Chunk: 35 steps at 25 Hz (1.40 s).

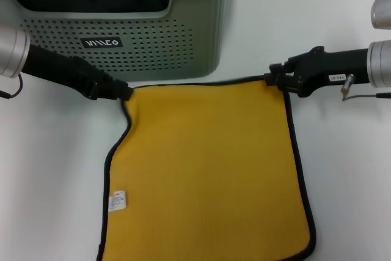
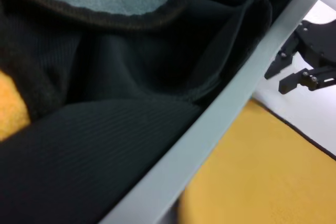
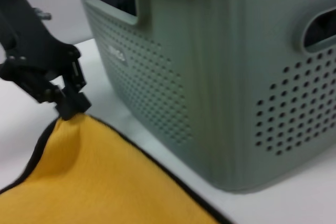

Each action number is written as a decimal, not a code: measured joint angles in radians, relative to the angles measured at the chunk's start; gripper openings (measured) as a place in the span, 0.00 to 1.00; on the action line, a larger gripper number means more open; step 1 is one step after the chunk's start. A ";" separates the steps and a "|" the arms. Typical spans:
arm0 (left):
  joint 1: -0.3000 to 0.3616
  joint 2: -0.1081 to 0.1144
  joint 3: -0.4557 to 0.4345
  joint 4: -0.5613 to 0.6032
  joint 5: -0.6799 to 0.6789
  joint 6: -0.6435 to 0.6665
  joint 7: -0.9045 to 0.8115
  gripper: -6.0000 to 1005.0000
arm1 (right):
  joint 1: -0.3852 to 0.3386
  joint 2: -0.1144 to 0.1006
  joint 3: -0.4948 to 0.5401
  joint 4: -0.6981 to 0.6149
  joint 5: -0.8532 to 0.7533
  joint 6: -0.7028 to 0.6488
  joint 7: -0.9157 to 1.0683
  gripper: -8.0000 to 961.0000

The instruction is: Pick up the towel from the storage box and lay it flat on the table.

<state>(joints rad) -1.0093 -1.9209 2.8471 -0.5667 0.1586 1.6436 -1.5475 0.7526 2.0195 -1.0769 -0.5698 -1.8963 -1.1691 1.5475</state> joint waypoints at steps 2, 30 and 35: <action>0.001 0.000 0.000 -0.004 0.000 -0.002 -0.002 0.06 | -0.005 0.002 0.000 -0.010 0.001 0.018 -0.002 0.08; 0.224 0.001 -0.002 0.229 -0.371 0.396 0.679 0.78 | -0.366 0.002 0.000 -0.176 0.407 -0.699 -0.432 0.91; 0.262 0.075 -0.002 0.379 -0.378 0.396 0.686 0.78 | -0.335 0.002 -0.014 -0.167 0.398 -0.668 -0.435 0.91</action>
<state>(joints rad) -0.7478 -1.8454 2.8446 -0.1882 -0.2194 2.0396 -0.8619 0.4171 2.0219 -1.0912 -0.7368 -1.4981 -1.8373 1.1122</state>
